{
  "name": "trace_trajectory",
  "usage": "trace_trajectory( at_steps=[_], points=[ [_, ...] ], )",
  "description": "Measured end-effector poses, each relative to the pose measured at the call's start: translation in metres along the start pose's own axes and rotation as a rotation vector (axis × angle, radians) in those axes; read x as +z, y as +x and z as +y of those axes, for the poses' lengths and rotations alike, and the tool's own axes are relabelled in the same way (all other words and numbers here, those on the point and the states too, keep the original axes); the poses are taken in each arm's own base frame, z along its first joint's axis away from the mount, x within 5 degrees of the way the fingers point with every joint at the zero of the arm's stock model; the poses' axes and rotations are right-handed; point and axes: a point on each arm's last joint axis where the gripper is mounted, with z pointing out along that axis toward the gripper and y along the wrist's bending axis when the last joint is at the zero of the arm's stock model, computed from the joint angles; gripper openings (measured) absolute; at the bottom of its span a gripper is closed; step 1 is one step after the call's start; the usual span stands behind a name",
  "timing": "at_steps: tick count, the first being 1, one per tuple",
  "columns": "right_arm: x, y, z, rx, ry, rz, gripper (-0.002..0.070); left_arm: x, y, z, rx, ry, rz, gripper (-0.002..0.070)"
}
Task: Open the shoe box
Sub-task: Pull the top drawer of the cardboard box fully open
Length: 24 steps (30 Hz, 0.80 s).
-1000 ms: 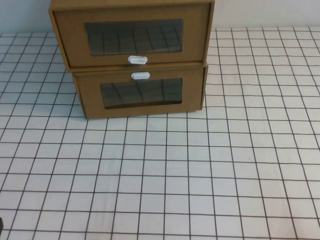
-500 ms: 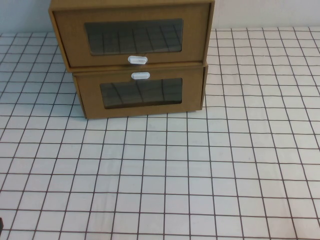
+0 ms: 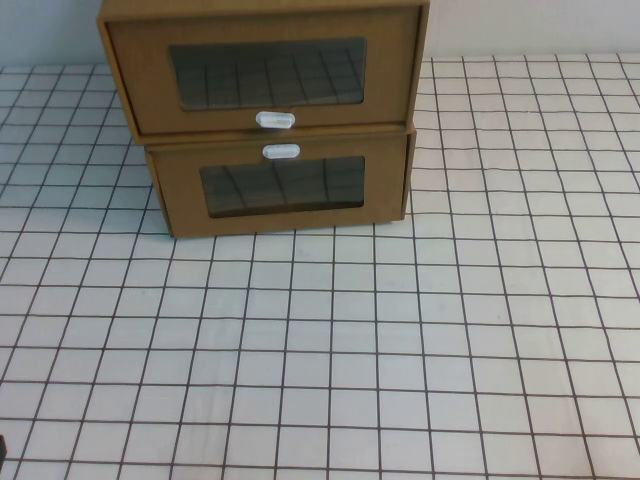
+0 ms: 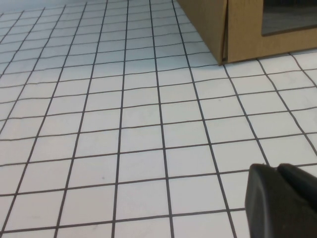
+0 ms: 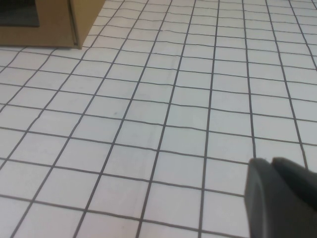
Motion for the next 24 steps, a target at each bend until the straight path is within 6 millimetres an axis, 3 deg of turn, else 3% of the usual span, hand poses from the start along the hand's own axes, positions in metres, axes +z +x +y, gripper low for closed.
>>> trace_trajectory(
  at_steps=[7, 16, 24],
  points=[
    [0.000, 0.000, 0.000, 0.000, 0.000, 0.000, -0.0014, 0.000, -0.002, -0.001, -0.052, 0.011, -0.021, -0.0002],
    [0.000, 0.000, 0.000, 0.000, 0.000, 0.000, -0.0013, -0.003, -0.023, 0.000, -0.578, 0.078, -0.246, -0.0002],
    [0.000, 0.000, 0.000, 0.000, 0.000, 0.000, -0.0014, -0.005, -0.029, 0.005, -0.651, 0.051, -0.332, -0.0002]
  ],
)
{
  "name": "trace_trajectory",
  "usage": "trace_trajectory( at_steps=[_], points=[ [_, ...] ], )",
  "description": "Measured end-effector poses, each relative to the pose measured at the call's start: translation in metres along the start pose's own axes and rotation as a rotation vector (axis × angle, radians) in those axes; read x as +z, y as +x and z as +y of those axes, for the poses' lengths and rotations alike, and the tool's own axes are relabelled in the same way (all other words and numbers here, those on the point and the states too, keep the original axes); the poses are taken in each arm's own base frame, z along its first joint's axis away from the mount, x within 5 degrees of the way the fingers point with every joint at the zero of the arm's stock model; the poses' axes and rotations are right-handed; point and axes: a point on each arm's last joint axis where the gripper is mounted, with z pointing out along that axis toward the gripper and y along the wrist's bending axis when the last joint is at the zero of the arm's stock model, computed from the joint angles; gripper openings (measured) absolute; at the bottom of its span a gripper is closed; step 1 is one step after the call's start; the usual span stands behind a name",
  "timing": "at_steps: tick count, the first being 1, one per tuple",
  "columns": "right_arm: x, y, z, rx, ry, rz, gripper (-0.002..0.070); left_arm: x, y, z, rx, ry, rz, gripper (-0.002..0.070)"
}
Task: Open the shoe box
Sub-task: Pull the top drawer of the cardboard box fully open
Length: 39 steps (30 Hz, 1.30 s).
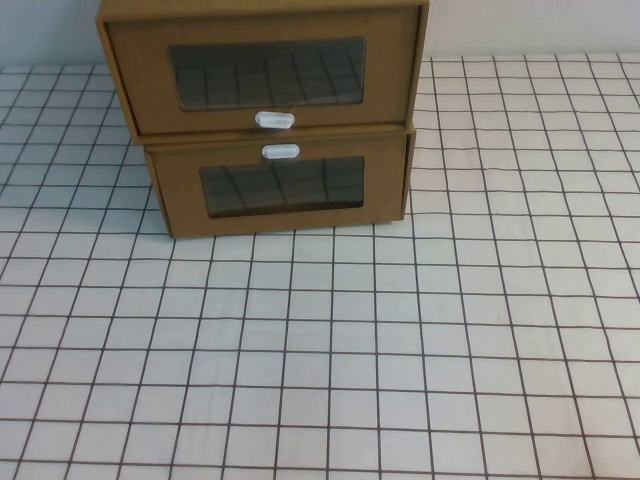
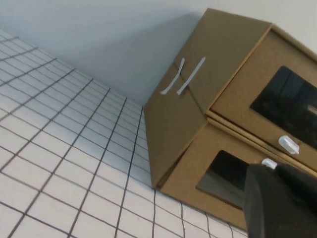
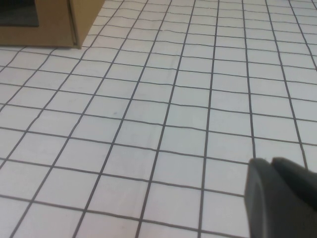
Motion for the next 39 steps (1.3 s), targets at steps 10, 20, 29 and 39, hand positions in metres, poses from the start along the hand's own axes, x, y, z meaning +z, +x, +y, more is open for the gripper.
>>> trace_trajectory(
  at_steps=[10, 20, 29, 39],
  points=[
    [0.000, 0.000, 0.000, 0.000, 0.000, 0.000, -0.0013, 0.008, -0.036, -0.045, 0.047, 0.085, 0.280, -0.0002],
    [0.000, 0.000, 0.000, 0.000, 0.000, 0.000, -0.0013, 0.082, -0.111, -0.100, 0.384, 0.154, 0.550, -0.0002],
    [0.000, 0.000, 0.000, 0.000, 0.000, 0.000, -0.0013, 0.186, -0.159, -0.129, 0.535, 0.222, 0.606, -0.0002],
    [0.000, 0.000, 0.000, 0.000, 0.000, 0.000, -0.0013, 0.288, -0.177, -0.168, 0.611, 0.337, 0.560, -0.0002]
  ],
)
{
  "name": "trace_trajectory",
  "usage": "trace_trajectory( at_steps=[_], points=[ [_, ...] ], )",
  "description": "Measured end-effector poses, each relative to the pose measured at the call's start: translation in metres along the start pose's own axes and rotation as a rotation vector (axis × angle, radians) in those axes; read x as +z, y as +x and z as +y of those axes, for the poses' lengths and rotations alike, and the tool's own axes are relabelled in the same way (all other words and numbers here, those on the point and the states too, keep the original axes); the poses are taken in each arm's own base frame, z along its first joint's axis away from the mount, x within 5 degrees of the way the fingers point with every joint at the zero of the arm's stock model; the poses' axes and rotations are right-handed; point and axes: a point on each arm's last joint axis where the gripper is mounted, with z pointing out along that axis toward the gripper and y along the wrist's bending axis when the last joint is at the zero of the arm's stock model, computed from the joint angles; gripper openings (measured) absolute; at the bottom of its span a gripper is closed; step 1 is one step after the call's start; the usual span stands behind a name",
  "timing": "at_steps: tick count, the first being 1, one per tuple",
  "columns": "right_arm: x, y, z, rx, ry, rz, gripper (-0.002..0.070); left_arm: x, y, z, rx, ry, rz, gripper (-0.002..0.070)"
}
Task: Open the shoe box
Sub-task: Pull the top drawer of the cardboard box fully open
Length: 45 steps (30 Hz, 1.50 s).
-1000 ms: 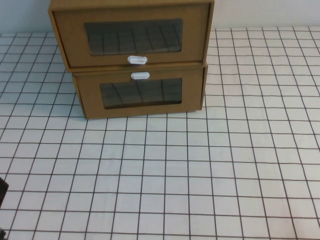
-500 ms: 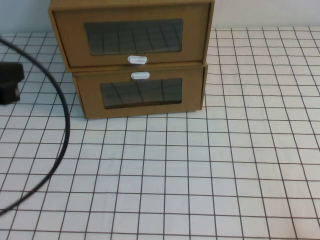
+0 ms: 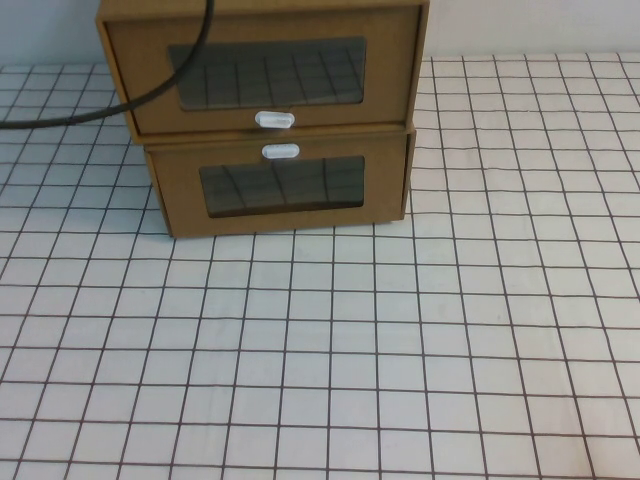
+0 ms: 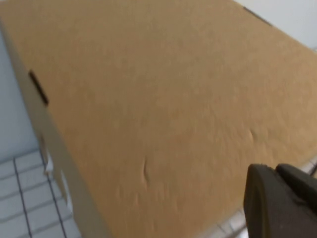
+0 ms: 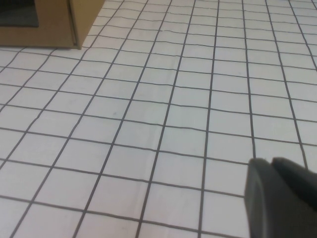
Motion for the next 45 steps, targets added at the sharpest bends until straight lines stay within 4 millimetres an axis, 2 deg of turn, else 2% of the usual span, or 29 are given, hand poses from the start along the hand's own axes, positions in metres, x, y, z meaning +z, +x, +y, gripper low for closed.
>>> trace_trajectory(
  at_steps=[3, 7, 13, 17, 22, 28, 33, 35, 37, 41, 45],
  points=[
    [0.000, 0.000, 0.000, 0.000, 0.000, 0.000, -0.0013, 0.026, -0.011, 0.005, 0.015, 0.019, -0.004, -0.0002],
    [0.000, 0.000, 0.000, 0.000, 0.000, -0.002, -0.0014, 0.058, -0.015, 0.007, 0.030, 0.049, 0.010, -0.0002],
    [0.000, 0.000, 0.000, 0.000, 0.001, -0.004, -0.0013, 0.102, -0.005, 0.005, 0.035, 0.090, 0.060, -0.0002],
    [0.000, -0.001, 0.000, 0.000, 0.001, -0.006, -0.0013, 0.115, 0.004, 0.007, 0.030, 0.100, 0.094, -0.0002],
    [0.000, -0.009, 0.001, 0.088, -0.014, -0.096, -0.0013, 0.118, 0.006, 0.008, 0.033, 0.102, 0.108, -0.0002],
    [-0.003, -0.025, 0.001, 0.466, -0.070, -0.270, -0.0014, 0.117, 0.005, 0.008, 0.045, 0.097, 0.113, -0.0002],
    [-0.006, -0.031, -0.004, 0.596, -0.060, -0.352, -0.0013, 0.117, 0.005, 0.008, 0.045, 0.098, 0.114, -0.0002],
    [-0.006, -0.031, -0.001, 0.619, -0.092, -0.317, -0.0013, 0.117, 0.005, 0.008, 0.045, 0.098, 0.114, -0.0002],
    [-0.009, -0.039, 0.006, 0.620, -0.151, -0.260, -0.0014, 0.117, 0.005, 0.008, 0.045, 0.098, 0.114, -0.0002],
    [-0.012, -0.071, 0.020, 0.559, -0.234, -0.083, -0.0013, 0.117, 0.005, 0.008, 0.047, 0.097, 0.114, -0.0002],
    [0.001, -0.102, 0.027, 0.425, -0.258, 0.179, -0.0013, 0.117, 0.005, 0.008, 0.047, 0.097, 0.114, -0.0002]
  ],
)
